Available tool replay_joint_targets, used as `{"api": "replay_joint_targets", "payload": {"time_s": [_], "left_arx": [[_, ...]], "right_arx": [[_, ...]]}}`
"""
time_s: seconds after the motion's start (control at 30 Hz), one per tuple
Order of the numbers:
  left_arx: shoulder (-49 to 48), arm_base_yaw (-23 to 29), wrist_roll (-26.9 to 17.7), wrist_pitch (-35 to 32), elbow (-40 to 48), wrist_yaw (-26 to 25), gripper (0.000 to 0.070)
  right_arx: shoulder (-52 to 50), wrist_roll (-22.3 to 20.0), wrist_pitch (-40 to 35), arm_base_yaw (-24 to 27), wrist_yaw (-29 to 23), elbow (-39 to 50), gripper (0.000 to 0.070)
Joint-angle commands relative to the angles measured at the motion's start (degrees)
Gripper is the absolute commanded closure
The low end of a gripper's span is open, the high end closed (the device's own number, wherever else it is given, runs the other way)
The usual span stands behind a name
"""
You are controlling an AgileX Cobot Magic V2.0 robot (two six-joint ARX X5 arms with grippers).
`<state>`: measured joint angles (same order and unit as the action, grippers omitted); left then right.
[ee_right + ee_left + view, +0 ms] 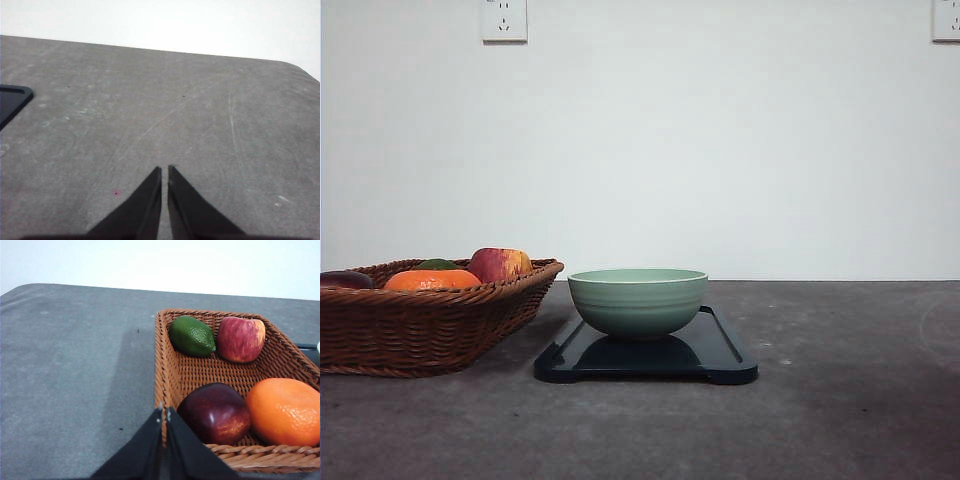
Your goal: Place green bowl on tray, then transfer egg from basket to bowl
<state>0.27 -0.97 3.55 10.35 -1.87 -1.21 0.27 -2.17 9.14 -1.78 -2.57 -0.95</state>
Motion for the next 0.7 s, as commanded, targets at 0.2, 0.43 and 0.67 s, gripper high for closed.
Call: {"api": "replay_joint_targets", "payload": {"time_s": [0.2, 0.43, 0.67], "left_arx": [[-0.09, 0.04, -0.98, 0.39, 1.07, 0.20, 0.0700], [-0.09, 0.04, -0.98, 0.39, 1.08, 0.20, 0.0700], [-0.09, 0.04, -0.98, 0.39, 1.09, 0.18, 0.0700]], "right_arx": [[-0.07, 0.35, -0.56, 0.07, 0.09, 0.28, 0.0685], [-0.07, 0.35, -0.56, 0.07, 0.09, 0.28, 0.0685], [-0.07, 0.35, -0.56, 0.07, 0.09, 0.26, 0.0685]]}}
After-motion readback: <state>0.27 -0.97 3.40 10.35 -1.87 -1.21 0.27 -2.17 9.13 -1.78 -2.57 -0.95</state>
